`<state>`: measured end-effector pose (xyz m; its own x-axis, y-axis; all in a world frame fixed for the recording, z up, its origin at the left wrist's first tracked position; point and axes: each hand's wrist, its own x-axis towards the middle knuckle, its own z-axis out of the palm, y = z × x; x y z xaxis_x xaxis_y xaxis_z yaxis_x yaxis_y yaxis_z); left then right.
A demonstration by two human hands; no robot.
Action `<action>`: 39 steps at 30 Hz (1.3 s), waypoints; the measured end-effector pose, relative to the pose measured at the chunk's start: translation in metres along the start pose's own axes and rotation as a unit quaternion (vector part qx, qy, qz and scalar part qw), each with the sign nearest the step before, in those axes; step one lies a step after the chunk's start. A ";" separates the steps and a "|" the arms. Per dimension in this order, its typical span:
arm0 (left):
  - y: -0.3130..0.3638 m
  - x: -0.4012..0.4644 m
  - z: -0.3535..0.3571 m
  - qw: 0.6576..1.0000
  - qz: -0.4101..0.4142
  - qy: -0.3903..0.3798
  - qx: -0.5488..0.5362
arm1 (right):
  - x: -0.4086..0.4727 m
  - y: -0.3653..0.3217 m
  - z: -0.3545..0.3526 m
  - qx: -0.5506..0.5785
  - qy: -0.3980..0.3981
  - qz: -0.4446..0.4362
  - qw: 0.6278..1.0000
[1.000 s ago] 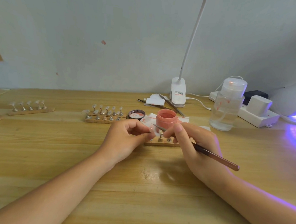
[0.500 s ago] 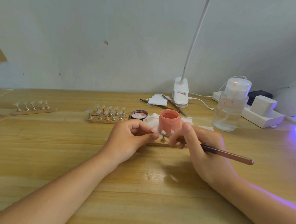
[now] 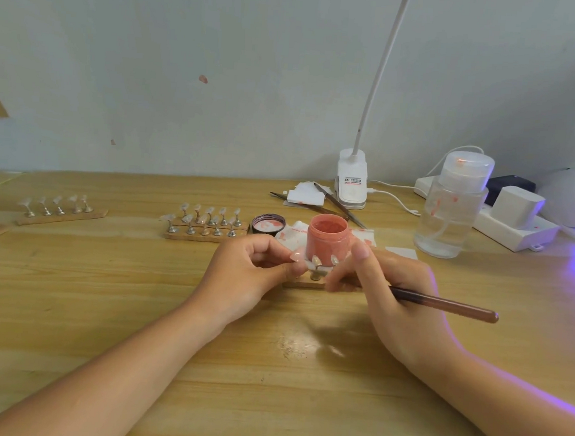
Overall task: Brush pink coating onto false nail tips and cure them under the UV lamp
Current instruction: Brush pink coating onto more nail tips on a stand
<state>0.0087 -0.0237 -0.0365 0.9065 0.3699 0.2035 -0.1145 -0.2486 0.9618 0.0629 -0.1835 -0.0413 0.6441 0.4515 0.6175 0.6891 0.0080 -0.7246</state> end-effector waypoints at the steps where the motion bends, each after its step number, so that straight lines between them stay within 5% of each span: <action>1: 0.000 0.000 0.000 1.000 0.001 0.001 0.004 | 0.001 0.000 0.000 -0.009 0.003 -0.010 1.000; 20: -0.001 0.001 -0.002 0.999 0.023 -0.008 0.022 | 0.003 0.001 0.000 0.021 -0.031 0.034 0.999; 39: -0.008 0.004 -0.006 0.998 0.033 -0.010 0.054 | 0.002 0.003 0.001 -0.075 0.024 -0.052 0.996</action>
<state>0.0107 -0.0146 -0.0427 0.9063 0.3326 0.2609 -0.1306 -0.3666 0.9212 0.0661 -0.1816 -0.0421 0.5790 0.4119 0.7037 0.7927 -0.0824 -0.6040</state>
